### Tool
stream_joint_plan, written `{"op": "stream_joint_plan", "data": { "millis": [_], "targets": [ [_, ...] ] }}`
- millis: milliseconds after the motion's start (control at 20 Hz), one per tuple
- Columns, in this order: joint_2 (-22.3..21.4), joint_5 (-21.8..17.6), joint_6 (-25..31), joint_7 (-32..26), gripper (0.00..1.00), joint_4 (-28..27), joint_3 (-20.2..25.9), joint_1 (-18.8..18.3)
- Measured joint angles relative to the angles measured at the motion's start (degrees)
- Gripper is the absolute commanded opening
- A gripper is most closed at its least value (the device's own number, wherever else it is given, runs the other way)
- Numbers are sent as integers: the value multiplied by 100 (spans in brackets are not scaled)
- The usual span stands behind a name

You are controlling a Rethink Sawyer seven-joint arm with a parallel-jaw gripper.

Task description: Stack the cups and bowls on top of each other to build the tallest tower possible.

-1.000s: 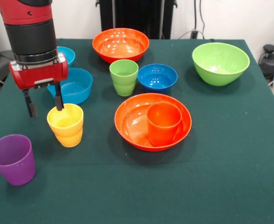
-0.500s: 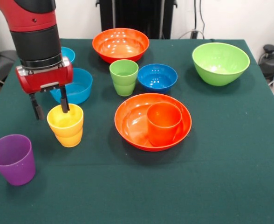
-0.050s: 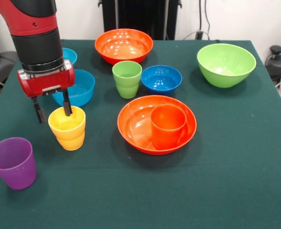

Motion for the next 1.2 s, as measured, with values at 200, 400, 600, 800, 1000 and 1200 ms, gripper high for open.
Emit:
{"op": "stream_joint_plan", "data": {
  "millis": [200,400,600,800,1000,1200],
  "targets": [
    [0,1,-1,0,100,4,2,-8],
    [1,-1,-41,0,100,7,5,-8],
    [1,1,-136,0,100,7,12,-8],
    [5,-1,-161,0,100,8,17,-8],
    [8,-1,-161,0,100,9,22,-9],
    [11,1,-161,0,100,10,25,-9]
  ]
}}
